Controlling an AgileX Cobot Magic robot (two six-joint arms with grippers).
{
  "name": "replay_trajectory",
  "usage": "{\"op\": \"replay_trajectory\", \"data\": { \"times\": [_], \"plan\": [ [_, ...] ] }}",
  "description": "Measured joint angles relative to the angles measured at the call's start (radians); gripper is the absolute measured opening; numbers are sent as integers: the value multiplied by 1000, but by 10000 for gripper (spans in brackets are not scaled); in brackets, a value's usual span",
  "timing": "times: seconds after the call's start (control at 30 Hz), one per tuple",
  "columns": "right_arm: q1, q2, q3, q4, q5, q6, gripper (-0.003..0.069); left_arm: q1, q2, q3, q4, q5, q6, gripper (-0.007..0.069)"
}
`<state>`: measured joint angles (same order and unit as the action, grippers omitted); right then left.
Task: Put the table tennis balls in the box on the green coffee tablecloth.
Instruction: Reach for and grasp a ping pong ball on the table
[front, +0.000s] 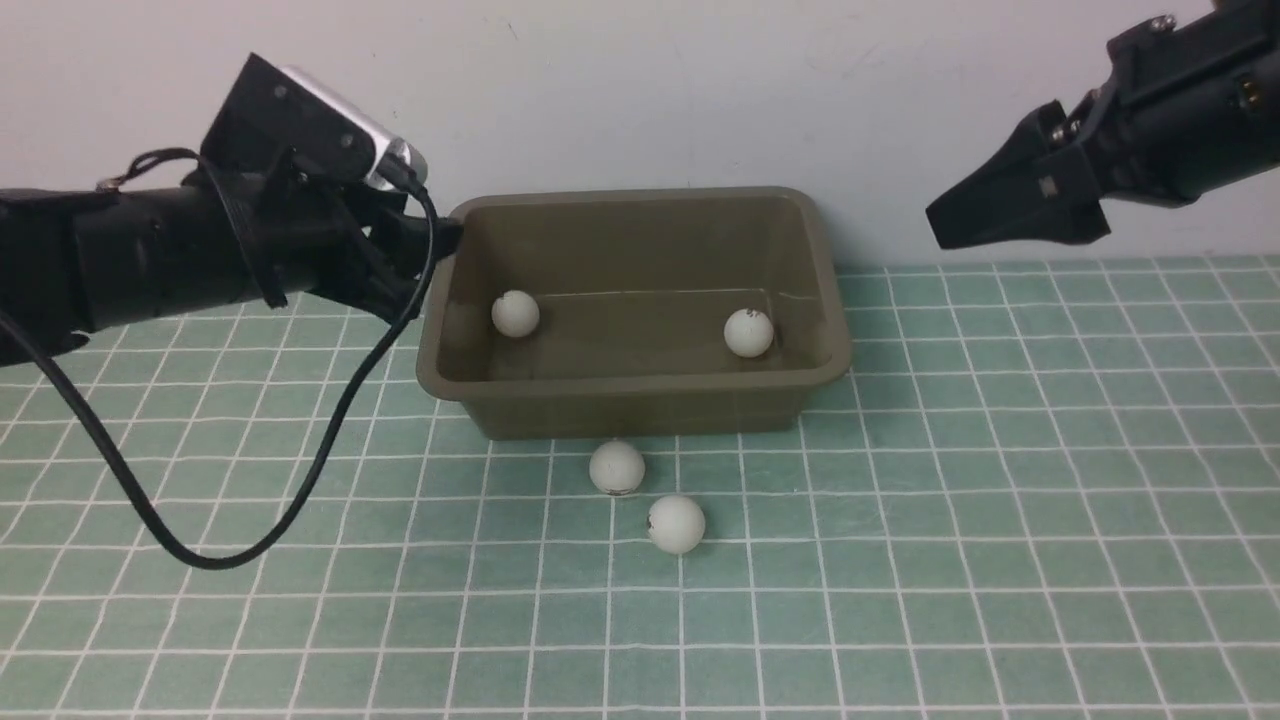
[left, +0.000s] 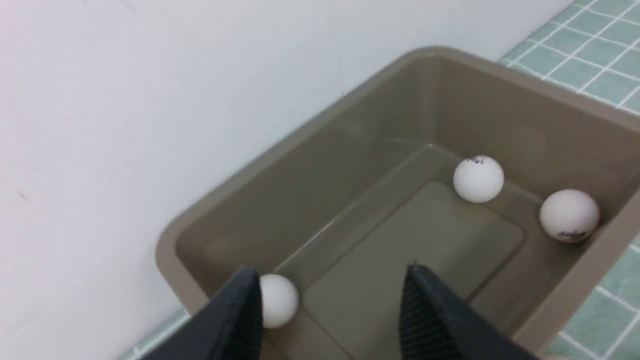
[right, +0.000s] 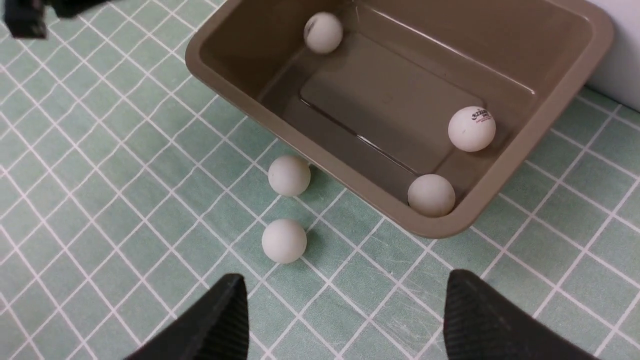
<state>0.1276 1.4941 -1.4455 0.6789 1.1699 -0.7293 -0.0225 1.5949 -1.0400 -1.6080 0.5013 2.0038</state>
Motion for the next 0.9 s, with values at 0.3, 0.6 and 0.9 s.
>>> {"op": "replay_trajectory", "data": {
  "times": [0.3,0.6,0.9],
  "plan": [
    [125,0,0,-42,1,0,472,0,-103,0,352,54,-441,270],
    [175,0,0,-82,-23,27,472,0,-213,1,788,223,-878,309],
    [181,73,0,-77,-12,29,472,0,-237,1,823,370,-981,489]
  ]
}}
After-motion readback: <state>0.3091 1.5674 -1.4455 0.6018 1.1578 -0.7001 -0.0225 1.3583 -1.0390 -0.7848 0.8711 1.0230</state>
